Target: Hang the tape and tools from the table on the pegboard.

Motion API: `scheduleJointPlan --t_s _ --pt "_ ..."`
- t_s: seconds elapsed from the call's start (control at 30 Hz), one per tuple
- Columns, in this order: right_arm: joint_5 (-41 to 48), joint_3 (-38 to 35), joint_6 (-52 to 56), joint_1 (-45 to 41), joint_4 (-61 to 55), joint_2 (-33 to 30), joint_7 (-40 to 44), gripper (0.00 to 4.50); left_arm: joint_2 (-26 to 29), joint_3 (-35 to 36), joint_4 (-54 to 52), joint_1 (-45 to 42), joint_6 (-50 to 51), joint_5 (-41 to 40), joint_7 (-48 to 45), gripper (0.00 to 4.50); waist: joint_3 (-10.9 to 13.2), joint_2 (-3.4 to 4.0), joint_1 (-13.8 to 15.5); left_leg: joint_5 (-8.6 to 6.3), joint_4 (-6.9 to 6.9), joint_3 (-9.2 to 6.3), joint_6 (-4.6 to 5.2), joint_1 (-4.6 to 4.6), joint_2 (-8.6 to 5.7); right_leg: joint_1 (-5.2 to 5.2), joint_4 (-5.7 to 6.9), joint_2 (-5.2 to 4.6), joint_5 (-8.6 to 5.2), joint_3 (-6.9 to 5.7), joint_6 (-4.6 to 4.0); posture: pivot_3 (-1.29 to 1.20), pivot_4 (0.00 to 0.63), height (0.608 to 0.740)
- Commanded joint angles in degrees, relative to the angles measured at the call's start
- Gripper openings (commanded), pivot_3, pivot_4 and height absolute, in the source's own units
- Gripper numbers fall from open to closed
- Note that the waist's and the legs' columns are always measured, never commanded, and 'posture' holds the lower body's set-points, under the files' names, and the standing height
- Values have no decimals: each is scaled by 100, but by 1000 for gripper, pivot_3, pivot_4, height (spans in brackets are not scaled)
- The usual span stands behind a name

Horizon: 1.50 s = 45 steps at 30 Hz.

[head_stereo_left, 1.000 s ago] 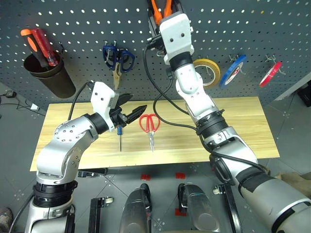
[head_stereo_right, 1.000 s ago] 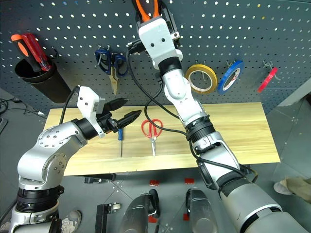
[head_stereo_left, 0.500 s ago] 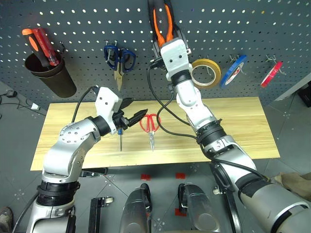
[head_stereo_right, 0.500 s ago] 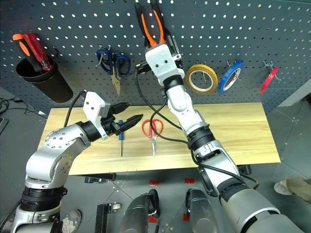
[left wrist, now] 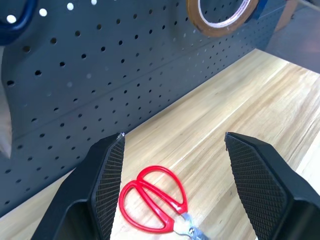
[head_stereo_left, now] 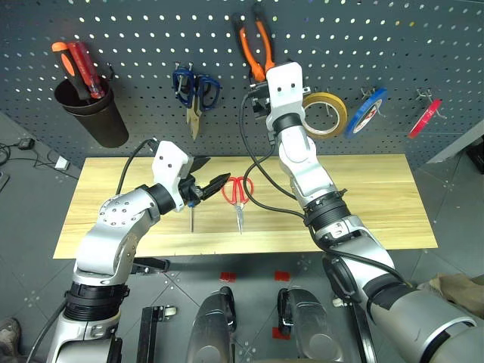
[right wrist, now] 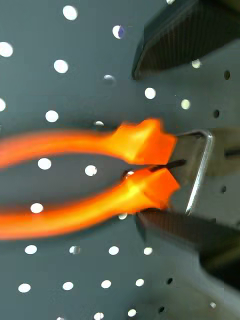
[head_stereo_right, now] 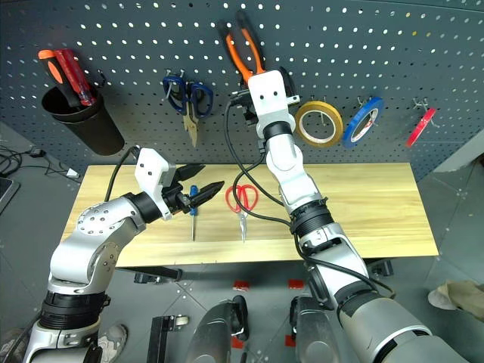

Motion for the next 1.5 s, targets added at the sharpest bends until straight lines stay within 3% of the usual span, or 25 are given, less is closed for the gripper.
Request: scheduleJointPlan --t_s 0.03,0.33,0.57,0.73,0.8,0.97,1.17,1.33,1.5 --pt "36 -42 282 160 -463 -57 87 4461 -45 56 -39 29 -143 51 25 3369 0 0 3 0 0 0 0 0 0 -1 2 0 0 1 0 -113 334 740" --pt "150 77 1512 1038 -2115 -171 663 4461 -129 63 -73 120 -27 38 59 3369 0 0 2 -1 -23 3 0 -5 0 -4 -32 0 -1 -2 -1 -136 331 740" --pt "907 443 3241 2204 -4268 -418 2132 4461 -318 4 -90 322 504 -47 293 3369 0 0 -3 -1 -26 3 0 -6 0 -5 -34 1 -1 0 -1 -141 330 740" --pt "1761 662 4695 3212 -5875 -1073 3164 4500 -731 -173 321 396 1293 428 1324 4480 0 0 2 -3 -25 -1 3 -6 -2 -2 -37 2 -1 -1 1 -155 337 740" --pt "2079 662 5083 3443 -6260 -1227 3380 4500 -876 -322 375 426 1368 587 1515 4480 0 -1 2 -6 -23 -2 8 -6 -3 0 -39 1 -1 -1 1 -155 337 740" --pt "2685 625 5946 3912 -6809 -1732 3762 4500 -1805 -443 979 160 1654 907 2432 4480 0 -4 5 -7 -22 -6 9 -5 -2 1 -37 1 -1 -4 1 -168 342 740" --pt "2917 650 6165 4033 -6904 -1965 3785 4500 -2664 -405 2294 -519 1430 1248 3115 4480 6 -14 -9 -10 -15 -7 15 -7 -5 5 -41 2 2 -6 6 -177 341 740" --pt "3053 573 6294 4003 -6886 -1883 3701 4500 -3013 -405 3221 -896 1463 1392 3290 4480 6 -15 -16 -9 -21 -4 13 -7 -5 4 -47 2 2 -6 7 -194 339 740" --pt "3276 429 6482 3970 -6858 -1855 3649 4500 -3085 -514 3439 -838 1837 1516 3315 4480 3 -16 -18 -9 -21 -4 12 -6 -5 9 -52 2 3 -7 8 -209 336 740"
